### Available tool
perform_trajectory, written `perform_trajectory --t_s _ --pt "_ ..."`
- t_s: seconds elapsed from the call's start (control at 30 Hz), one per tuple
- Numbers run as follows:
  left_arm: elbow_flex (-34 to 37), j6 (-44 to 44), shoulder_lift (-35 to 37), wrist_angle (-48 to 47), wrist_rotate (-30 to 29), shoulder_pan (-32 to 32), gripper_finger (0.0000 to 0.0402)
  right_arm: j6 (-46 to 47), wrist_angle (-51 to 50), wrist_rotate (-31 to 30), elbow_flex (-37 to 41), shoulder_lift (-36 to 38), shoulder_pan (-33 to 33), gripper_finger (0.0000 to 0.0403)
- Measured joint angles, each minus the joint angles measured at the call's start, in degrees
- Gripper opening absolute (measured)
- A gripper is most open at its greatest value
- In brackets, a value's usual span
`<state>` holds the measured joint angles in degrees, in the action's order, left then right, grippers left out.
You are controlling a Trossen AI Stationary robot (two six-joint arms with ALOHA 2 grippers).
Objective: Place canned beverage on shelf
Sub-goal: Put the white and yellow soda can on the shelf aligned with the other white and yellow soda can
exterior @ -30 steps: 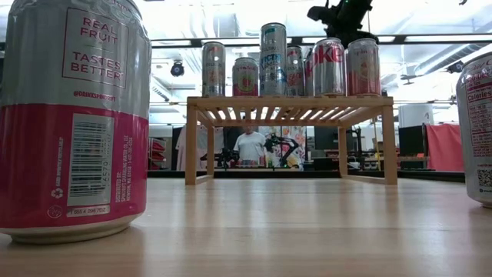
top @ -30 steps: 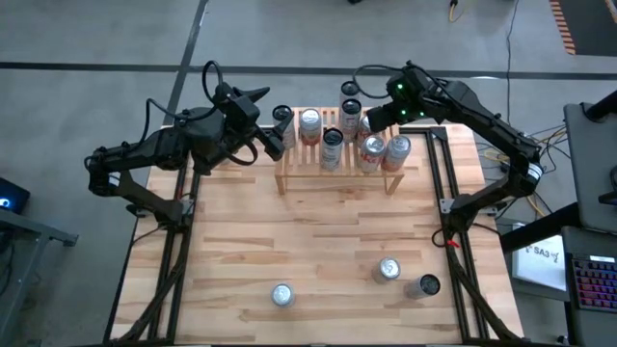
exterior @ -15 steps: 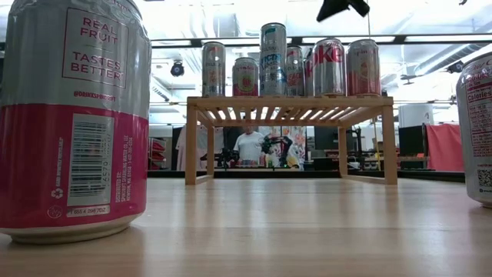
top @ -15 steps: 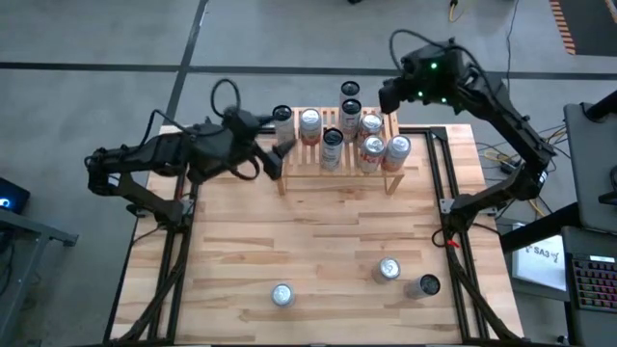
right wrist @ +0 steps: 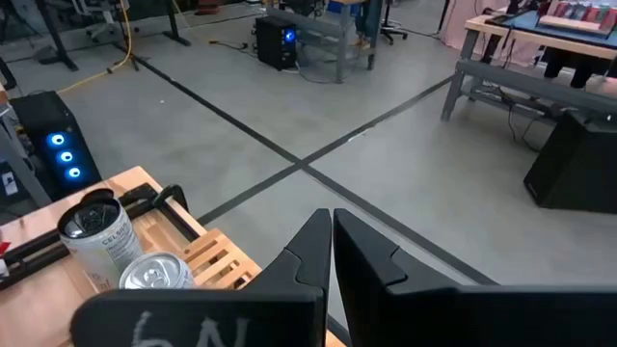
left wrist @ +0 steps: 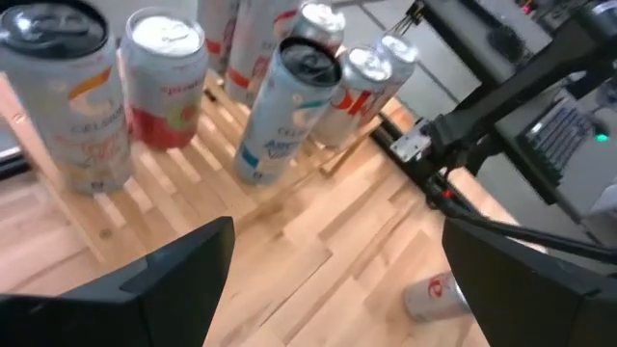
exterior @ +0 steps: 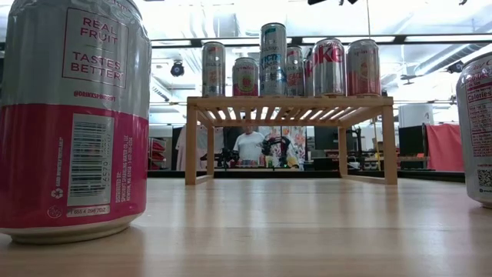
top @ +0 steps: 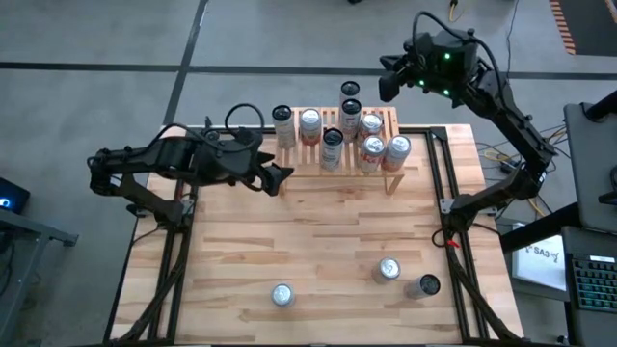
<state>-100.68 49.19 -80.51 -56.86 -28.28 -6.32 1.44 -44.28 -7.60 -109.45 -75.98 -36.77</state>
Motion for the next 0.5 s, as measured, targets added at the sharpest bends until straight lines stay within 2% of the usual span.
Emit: perform_trajectory --t_s 0.33,0.43,0.5 --pt "0.0 1.1 0.0 -4.7 -0.1 1.2 0.0357 -1.0 -0.4 0.0 0.1 -1.4 0.0 0.0009" --pt "-0.1 3.7 0.0 -10.8 -0.1 1.8 0.0357 -0.9 -0.4 0.0 0.1 -1.4 0.0 0.0009" --pt "-0.9 6.8 0.1 -18.7 0.2 2.4 0.0357 -0.2 -0.5 0.0 0.1 -1.4 0.0 0.0009"
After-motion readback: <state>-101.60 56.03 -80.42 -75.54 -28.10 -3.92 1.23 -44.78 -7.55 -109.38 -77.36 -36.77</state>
